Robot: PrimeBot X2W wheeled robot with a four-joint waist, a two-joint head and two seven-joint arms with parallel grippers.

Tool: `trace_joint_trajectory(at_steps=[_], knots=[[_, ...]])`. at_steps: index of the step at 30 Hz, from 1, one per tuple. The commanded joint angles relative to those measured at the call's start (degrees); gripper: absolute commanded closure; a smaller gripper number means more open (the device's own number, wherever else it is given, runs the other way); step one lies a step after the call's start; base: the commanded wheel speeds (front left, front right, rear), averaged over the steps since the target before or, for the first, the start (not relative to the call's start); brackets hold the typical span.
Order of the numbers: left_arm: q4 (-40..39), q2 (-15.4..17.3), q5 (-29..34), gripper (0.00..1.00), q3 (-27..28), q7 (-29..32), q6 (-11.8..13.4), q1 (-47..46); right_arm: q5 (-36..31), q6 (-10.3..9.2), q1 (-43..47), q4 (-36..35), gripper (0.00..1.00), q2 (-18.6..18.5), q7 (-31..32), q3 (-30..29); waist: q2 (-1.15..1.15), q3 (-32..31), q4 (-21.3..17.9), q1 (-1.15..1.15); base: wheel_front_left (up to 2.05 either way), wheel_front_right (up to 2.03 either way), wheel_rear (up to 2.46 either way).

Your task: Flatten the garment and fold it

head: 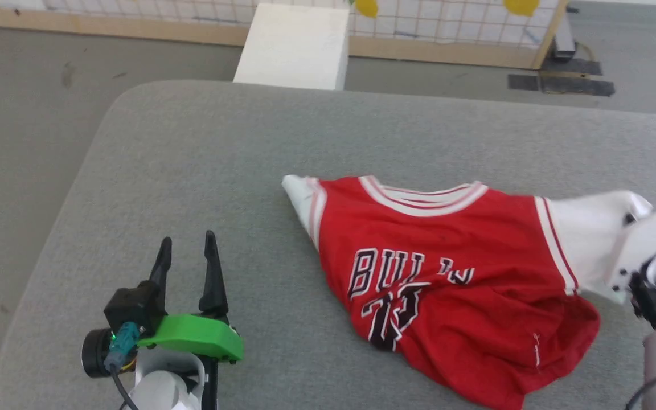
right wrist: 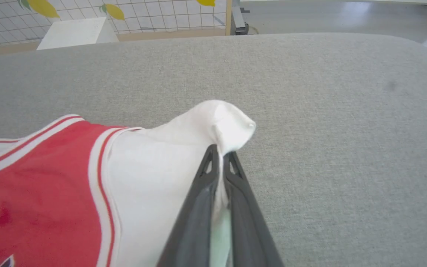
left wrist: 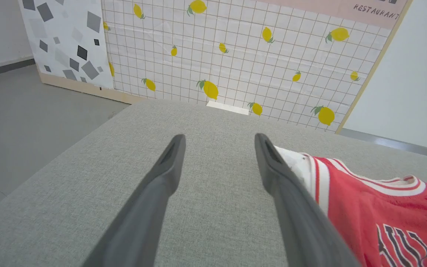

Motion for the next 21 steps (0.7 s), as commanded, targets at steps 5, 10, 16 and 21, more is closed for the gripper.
trace_joint_trajectory(at_steps=[5,10,16,21], knots=[[5.9,-0.1,1.5,0.00,-1.3,-0.2,-1.5,-3.6,-0.2,-0.08,6.3,-5.6,1.00,0.7,1.9,-4.6,0.00,-2.4,-4.7,0.00,0.00,0.00,0.00],[13.0,-0.1,1.3,0.00,-3.6,2.6,-2.9,-11.2,1.0,-0.08,9.2,-8.9,1.00,1.7,3.2,-6.3,0.00,-1.0,-7.1,0.00,0.00,0.00,0.00],[23.8,0.4,1.1,0.00,-4.9,13.8,-3.1,-23.3,2.8,-0.08,8.8,-11.5,1.00,2.3,3.8,-3.6,0.00,2.7,-10.3,0.00,0.00,0.00,0.00],[33.1,1.9,1.3,0.00,-5.3,24.7,-2.5,-31.4,3.9,-0.08,7.3,-12.0,1.00,2.5,4.1,-0.9,0.00,5.3,-12.8,0.00,0.00,0.00,0.00]])
